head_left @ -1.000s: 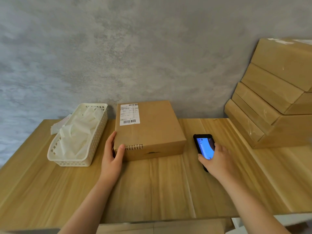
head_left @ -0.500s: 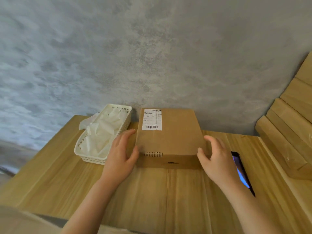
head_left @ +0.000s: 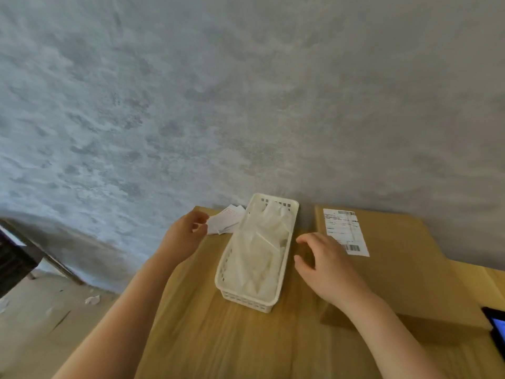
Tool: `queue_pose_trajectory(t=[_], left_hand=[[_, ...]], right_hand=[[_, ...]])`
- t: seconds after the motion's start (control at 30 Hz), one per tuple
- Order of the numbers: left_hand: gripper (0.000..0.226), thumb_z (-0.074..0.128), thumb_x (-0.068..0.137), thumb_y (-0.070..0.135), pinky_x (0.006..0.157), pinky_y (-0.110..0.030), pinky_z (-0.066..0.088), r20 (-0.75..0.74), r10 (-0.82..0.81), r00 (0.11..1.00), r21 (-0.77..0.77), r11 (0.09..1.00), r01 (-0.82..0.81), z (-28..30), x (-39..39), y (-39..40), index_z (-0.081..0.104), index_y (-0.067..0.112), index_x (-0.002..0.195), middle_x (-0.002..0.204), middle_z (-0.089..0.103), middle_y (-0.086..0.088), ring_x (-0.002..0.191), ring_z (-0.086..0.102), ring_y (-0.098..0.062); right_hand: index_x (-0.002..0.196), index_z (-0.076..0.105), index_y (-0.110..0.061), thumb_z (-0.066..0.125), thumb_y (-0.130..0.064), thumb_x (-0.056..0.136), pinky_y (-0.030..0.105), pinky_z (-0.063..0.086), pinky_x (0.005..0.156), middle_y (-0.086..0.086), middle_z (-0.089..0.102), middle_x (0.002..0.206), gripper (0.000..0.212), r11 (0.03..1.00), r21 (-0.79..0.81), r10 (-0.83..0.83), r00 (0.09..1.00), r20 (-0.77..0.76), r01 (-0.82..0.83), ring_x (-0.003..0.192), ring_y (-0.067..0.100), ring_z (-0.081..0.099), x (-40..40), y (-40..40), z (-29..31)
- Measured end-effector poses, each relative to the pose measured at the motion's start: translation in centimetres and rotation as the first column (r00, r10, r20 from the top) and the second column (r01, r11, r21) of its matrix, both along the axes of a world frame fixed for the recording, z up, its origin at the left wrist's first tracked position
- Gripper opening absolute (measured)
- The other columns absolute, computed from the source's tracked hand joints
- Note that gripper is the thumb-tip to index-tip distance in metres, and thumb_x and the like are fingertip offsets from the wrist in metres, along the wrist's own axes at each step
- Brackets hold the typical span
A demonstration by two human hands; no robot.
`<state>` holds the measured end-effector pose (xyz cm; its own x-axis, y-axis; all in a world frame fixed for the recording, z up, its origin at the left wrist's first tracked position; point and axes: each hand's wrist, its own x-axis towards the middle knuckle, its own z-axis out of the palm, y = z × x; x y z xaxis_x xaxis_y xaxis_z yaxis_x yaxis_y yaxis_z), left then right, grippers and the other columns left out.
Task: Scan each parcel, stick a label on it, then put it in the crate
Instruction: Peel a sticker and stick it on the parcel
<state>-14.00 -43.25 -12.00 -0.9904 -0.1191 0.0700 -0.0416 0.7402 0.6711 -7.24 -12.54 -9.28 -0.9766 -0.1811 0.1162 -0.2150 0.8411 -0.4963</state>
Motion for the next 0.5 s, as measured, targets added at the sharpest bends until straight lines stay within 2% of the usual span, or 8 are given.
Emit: queue_pose_trajectory(t=[0.13, 0.23, 0.27, 0.33, 0.4, 0.5], left_hand=[[0.036, 0.057, 0.097, 0.033, 0.085, -0.030, 0.044, 0.075, -0.060, 0.995, -0.012, 0.998, 0.061, -2.9, -4.3, -0.7, 0.056, 0.020, 0.130, 0.130, 0.061, -0.003, 0.105, 0.056, -0.017], [0.054, 0.057, 0.093, 0.048, 0.099, -0.040, 0.044, 0.112, -0.045, 0.993, -0.196, 0.978, 0.066, -3.9, -7.1, -0.1, 0.050, 0.020, 0.139, 0.140, 0.052, -0.005, 0.125, 0.049, -0.027], [0.057, 0.057, 0.091, 0.051, 0.100, -0.042, 0.045, 0.127, -0.030, 0.991, -0.245, 0.968, 0.061, -4.2, -7.8, 0.0, 0.050, 0.020, 0.139, 0.140, 0.052, -0.005, 0.127, 0.047, -0.028], [0.058, 0.059, 0.089, 0.051, 0.096, -0.042, 0.048, 0.143, -0.008, 0.990, -0.264, 0.963, 0.046, -4.7, -8.8, 0.0, 0.051, 0.020, 0.137, 0.134, 0.055, -0.005, 0.122, 0.050, -0.027], [0.055, 0.064, 0.086, 0.046, 0.091, -0.040, 0.051, 0.156, 0.012, 0.988, -0.212, 0.977, 0.021, -5.2, -9.4, -0.3, 0.053, 0.020, 0.133, 0.127, 0.058, -0.004, 0.115, 0.055, -0.025], [0.033, 0.063, 0.087, 0.034, 0.076, -0.037, 0.054, 0.147, 0.035, 0.989, -0.083, 0.996, -0.023, -5.3, -9.9, -0.8, 0.056, 0.021, 0.116, 0.106, 0.062, 0.002, 0.092, 0.060, -0.019]], right_hand=[[0.133, 0.049, -0.031, 0.052, -0.042, 0.097, 0.028, 0.037, 0.108, -0.016, 0.048, 0.132, 0.038, 0.996, 0.049, -0.070, 0.998, 0.009, 0.069, 0.127, 0.008, 0.041, -0.7, -0.7, -1.6], [0.130, 0.052, -0.035, 0.053, -0.044, 0.095, 0.030, 0.038, 0.109, -0.020, 0.050, 0.130, 0.037, 0.994, 0.051, -0.092, 0.996, 0.003, 0.092, 0.127, 0.006, 0.043, -0.8, -0.5, -2.3], [0.129, 0.052, -0.035, 0.054, -0.045, 0.094, 0.029, 0.038, 0.108, -0.021, 0.050, 0.129, 0.036, 0.994, 0.044, -0.101, 0.995, -0.004, 0.101, 0.126, 0.005, 0.043, -0.9, -0.5, -2.3], [0.128, 0.052, -0.036, 0.053, -0.046, 0.094, 0.027, 0.037, 0.107, -0.023, 0.049, 0.128, 0.036, 0.992, 0.055, -0.109, 0.994, -0.006, 0.109, 0.125, 0.004, 0.042, -0.9, -0.5, -2.4], [0.128, 0.052, -0.036, 0.053, -0.046, 0.094, 0.026, 0.036, 0.107, -0.024, 0.048, 0.126, 0.035, 0.991, 0.079, -0.109, 0.994, -0.006, 0.109, 0.124, 0.003, 0.042, -0.9, -0.6, -2.6], [0.128, 0.053, -0.036, 0.053, -0.046, 0.094, 0.026, 0.036, 0.107, -0.025, 0.049, 0.123, 0.035, 0.989, 0.095, -0.115, 0.993, -0.006, 0.115, 0.123, 0.004, 0.043, -0.9, -0.7, -2.6]])
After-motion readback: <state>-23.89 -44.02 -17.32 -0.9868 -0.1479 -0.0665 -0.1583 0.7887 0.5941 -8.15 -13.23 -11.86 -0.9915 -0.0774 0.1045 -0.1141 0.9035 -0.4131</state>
